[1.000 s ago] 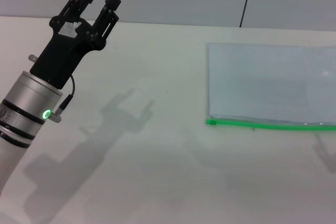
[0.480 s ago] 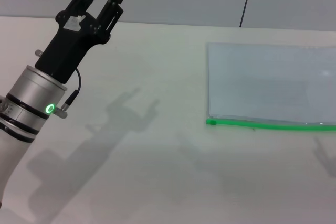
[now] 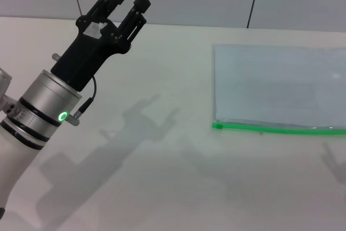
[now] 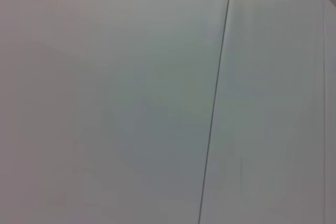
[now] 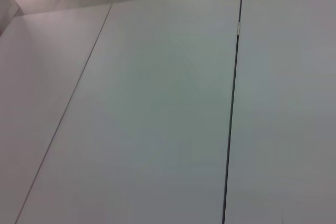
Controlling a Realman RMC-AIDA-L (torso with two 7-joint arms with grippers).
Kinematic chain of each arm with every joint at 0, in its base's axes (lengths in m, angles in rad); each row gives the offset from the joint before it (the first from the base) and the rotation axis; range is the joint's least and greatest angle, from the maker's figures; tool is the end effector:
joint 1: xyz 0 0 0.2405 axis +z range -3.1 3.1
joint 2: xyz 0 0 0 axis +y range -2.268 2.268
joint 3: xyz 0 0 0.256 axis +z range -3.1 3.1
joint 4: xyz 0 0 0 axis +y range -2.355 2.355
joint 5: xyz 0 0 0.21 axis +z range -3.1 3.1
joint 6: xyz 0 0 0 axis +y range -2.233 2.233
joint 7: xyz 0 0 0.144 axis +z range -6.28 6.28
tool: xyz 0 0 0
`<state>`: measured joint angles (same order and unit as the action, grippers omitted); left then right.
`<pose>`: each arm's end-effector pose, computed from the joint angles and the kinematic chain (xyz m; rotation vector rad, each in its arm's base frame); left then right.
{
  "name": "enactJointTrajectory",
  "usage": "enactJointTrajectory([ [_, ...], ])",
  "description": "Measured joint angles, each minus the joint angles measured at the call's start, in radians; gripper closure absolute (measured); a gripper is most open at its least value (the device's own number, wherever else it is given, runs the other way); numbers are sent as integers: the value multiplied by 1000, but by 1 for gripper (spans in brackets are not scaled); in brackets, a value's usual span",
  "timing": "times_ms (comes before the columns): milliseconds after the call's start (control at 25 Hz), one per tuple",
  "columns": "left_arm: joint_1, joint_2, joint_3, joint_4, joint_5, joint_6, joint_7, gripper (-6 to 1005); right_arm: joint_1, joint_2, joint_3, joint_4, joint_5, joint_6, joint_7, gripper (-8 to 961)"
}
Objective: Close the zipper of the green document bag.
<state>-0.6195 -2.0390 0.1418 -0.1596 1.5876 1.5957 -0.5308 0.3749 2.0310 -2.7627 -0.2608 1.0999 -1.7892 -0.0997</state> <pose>-0.2337 0.3355 -0.0161 -1.8576 -0.4277 -1.3581 0.2643 0.2719 0.0092 -1.5327 -0.0702 1.0316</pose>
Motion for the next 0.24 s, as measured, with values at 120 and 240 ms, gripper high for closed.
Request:
enactJointTrajectory([
  [120, 0, -1, 0, 0, -1, 0, 1, 397, 1, 0, -1, -1, 0, 6, 0, 129],
  [240, 1, -1, -4, -3, -4, 1, 27, 397, 1, 0, -1, -2, 0, 8, 0, 129],
])
